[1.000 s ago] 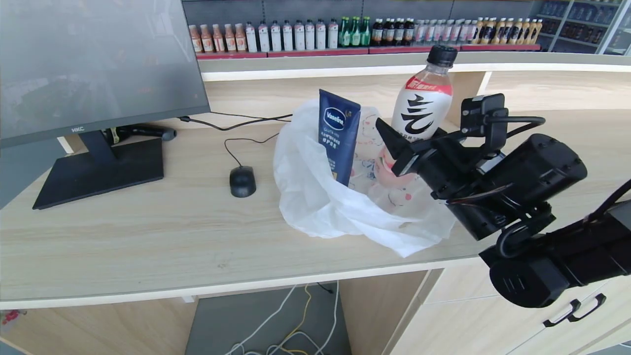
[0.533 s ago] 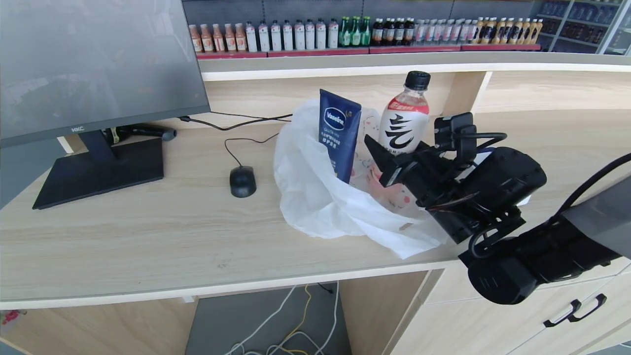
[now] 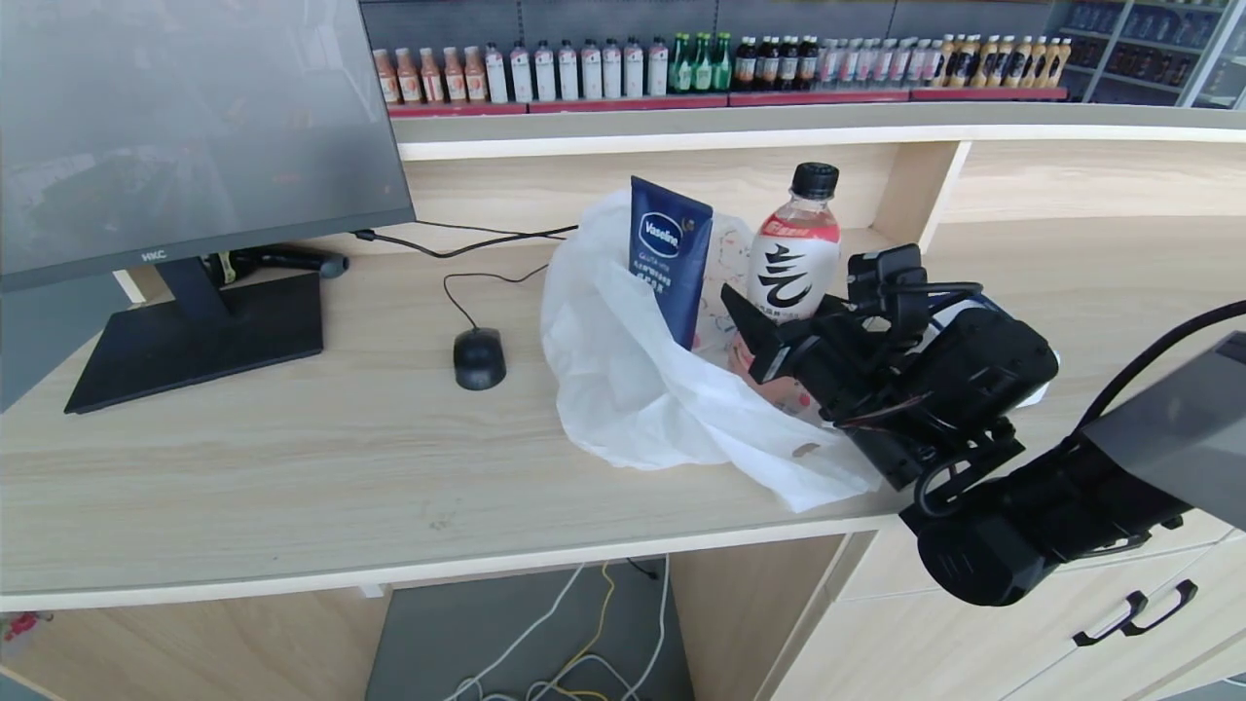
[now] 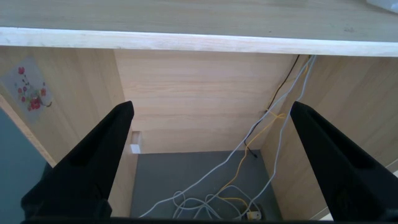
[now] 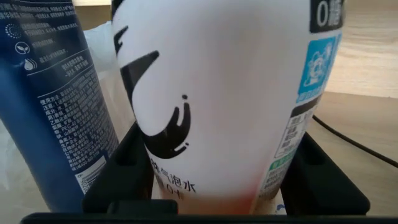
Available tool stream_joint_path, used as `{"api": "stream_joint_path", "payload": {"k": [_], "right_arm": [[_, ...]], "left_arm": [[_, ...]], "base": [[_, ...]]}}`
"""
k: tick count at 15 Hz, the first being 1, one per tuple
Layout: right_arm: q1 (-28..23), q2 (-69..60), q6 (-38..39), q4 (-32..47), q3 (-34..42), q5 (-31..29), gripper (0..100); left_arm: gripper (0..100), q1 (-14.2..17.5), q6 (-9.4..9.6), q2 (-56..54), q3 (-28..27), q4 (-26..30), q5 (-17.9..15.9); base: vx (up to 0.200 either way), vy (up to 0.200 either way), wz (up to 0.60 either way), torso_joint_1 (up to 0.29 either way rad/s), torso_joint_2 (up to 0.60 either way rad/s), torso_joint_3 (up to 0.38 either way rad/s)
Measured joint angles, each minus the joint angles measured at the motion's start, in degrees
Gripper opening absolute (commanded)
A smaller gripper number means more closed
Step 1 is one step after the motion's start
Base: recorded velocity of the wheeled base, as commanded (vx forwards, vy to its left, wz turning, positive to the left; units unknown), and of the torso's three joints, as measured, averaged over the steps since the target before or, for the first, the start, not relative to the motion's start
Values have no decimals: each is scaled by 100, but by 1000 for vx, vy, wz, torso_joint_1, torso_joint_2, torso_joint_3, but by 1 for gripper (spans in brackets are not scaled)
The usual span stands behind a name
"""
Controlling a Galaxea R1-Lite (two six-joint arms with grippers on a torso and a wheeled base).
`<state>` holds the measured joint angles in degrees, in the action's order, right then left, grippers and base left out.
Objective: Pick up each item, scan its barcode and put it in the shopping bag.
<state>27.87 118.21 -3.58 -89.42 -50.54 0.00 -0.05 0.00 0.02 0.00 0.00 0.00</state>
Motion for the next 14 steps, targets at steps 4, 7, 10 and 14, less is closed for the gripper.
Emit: {"api": "stream_joint_path", "payload": {"k": [4,7,10,14], "right_arm": [[-4,48,2,13,29,5,0],[-11,52,101,-52,83,5,0],[-4,54,113,-68,121,29,0],[-1,50,118,-57,127,44,0]], "left_arm": [[100,-6,0,0,0,0,0],[100,-5,0,0,0,0,0],[100,-5,0,0,0,0,0],[100,0,0,0,0,0,0]], "base": [[0,0,0,0,0,0],[0,0,0,0,0,0],[0,0,0,0,0,0],[0,0,0,0,0,0]]}}
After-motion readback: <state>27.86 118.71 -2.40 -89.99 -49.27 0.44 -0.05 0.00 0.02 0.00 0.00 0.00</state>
